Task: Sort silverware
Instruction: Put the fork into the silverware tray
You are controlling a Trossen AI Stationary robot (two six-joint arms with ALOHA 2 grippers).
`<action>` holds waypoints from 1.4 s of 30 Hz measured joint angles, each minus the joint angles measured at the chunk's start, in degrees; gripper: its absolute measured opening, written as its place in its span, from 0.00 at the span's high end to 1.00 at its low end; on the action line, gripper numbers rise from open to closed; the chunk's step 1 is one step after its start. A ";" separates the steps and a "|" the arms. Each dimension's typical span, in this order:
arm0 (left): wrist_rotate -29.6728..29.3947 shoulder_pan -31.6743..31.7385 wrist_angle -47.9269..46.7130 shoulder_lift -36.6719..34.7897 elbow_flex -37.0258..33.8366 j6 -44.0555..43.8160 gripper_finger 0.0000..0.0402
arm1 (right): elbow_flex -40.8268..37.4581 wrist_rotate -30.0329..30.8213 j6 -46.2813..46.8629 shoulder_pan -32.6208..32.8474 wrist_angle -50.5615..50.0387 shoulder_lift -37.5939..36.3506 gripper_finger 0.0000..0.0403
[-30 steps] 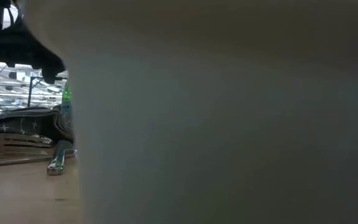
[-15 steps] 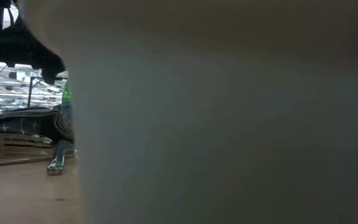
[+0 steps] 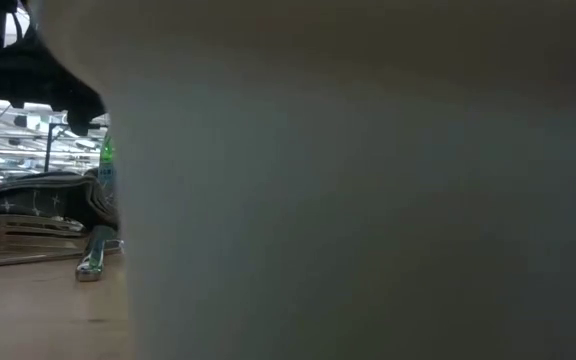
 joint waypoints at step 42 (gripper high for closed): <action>-0.02 -0.01 0.01 0.00 0.02 0.00 0.74 | 8.02 1.80 -11.53 0.05 -7.18 10.00 0.98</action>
